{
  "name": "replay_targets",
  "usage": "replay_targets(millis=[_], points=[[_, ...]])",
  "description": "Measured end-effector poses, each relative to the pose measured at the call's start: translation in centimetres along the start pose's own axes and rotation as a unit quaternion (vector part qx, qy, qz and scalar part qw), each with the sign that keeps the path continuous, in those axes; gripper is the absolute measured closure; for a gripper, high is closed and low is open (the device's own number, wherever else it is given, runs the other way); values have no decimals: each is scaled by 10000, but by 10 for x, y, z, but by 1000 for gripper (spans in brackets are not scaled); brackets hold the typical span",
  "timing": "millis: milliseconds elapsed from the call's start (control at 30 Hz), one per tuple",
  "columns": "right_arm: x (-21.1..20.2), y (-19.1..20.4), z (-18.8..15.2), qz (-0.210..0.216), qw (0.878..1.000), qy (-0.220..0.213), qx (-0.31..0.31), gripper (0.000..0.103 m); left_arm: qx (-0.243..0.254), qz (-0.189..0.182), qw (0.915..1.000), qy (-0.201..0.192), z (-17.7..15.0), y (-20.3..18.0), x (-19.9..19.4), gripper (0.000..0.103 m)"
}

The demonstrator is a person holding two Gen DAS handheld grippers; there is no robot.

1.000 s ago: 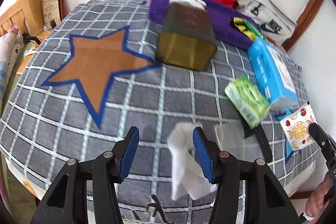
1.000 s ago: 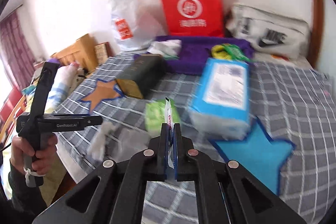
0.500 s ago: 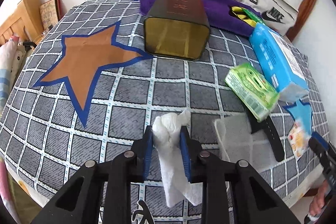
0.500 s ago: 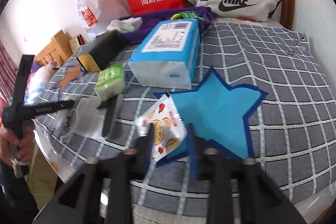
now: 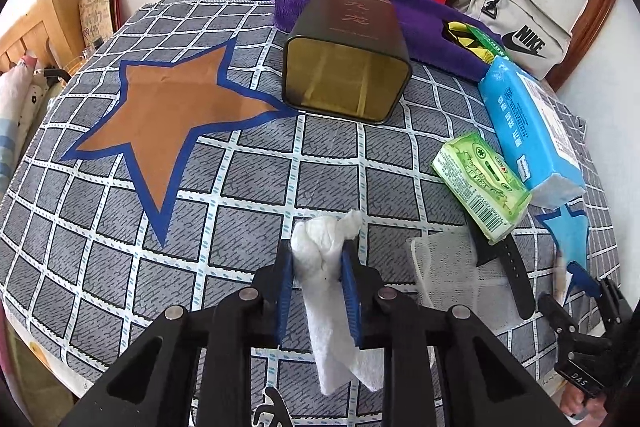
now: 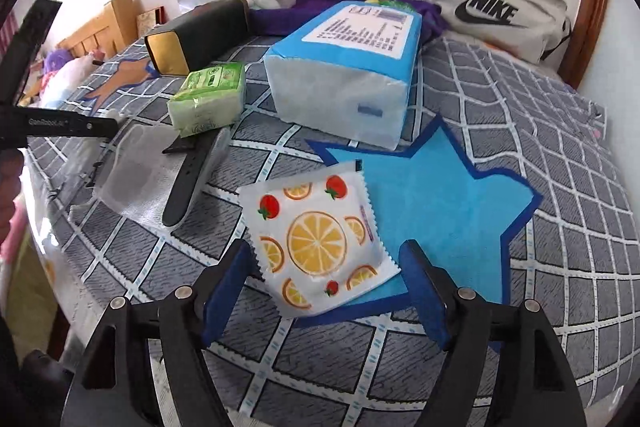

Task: Organize soft objects
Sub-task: 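Carry the orange-print packet and white tissue toward the purple towel with both grippers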

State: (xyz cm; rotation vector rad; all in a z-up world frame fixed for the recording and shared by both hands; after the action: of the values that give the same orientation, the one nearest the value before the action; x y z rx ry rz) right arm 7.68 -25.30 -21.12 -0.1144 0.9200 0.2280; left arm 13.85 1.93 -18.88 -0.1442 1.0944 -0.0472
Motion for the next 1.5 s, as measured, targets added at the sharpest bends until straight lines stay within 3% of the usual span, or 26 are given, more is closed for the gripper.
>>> replay_targets(millis=[33, 200, 367, 900, 1500], points=[[1, 0, 1, -19, 10000, 12, 65, 27, -37, -32, 10000, 3, 0, 2, 0, 81], [-2, -7, 2, -117, 9995, -136, 278, 56, -42, -54, 10000, 0, -1, 2, -3, 81], [-6, -13, 2, -93, 9992, -117, 380, 63, -79, -100, 9999, -85, -1, 7, -12, 82], [-45, -18, 21, 71, 9972, -332, 674, 64, -266, -278, 9985, -389, 15, 15, -49, 83], [-84, -36, 96, -16, 9918, -873, 936, 64, -196, -281, 9960, -829, 65, 4, -86, 82]])
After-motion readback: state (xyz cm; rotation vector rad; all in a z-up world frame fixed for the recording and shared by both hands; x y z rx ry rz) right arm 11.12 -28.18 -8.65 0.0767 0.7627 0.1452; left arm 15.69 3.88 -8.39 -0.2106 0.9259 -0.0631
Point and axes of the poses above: each gripper's, at about its wrist camera, not at the fingertips, and x roughly the way its jaws point, y to its left, z to its top, the point moved 1 cm from there along x, roughly the way its jaws point, and after that the axes turned 1 degree about -x, right-handed, at the moved point
